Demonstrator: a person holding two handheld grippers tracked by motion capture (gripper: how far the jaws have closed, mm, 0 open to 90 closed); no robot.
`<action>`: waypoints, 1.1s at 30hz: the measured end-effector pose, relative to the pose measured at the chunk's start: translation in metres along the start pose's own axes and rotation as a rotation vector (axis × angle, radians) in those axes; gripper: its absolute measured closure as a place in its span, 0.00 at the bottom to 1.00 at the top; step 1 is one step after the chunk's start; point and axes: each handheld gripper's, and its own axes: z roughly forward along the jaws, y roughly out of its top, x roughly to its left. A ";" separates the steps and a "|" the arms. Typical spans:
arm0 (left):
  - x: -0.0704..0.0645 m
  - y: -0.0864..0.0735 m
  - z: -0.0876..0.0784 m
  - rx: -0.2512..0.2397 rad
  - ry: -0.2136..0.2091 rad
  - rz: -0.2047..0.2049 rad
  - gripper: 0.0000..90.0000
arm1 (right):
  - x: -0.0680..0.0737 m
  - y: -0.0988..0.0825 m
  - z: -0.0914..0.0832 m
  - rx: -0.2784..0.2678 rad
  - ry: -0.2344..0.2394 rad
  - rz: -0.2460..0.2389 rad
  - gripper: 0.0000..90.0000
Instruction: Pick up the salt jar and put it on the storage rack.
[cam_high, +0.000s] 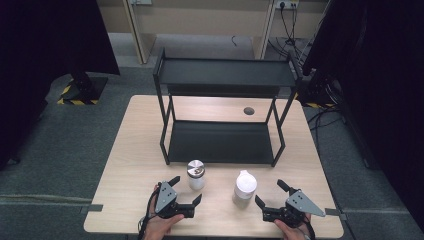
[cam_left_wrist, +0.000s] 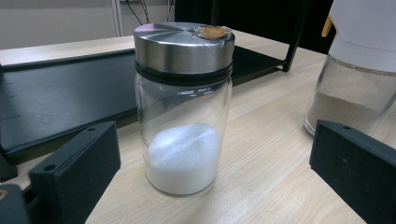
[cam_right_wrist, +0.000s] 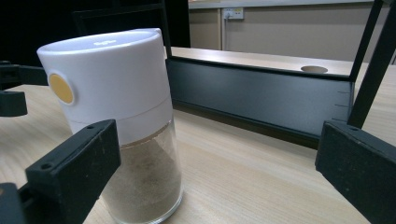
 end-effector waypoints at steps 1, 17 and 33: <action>0.000 0.000 0.000 0.000 0.000 0.000 0.01 | 0.000 0.000 0.000 -0.001 0.000 0.000 0.00; 0.000 0.000 0.000 0.000 -0.001 -0.005 0.01 | 0.000 0.000 0.000 -0.003 0.004 0.000 0.00; 0.001 0.000 0.000 -0.001 -0.003 -0.010 0.01 | 0.000 0.000 0.000 -0.004 0.004 0.003 0.00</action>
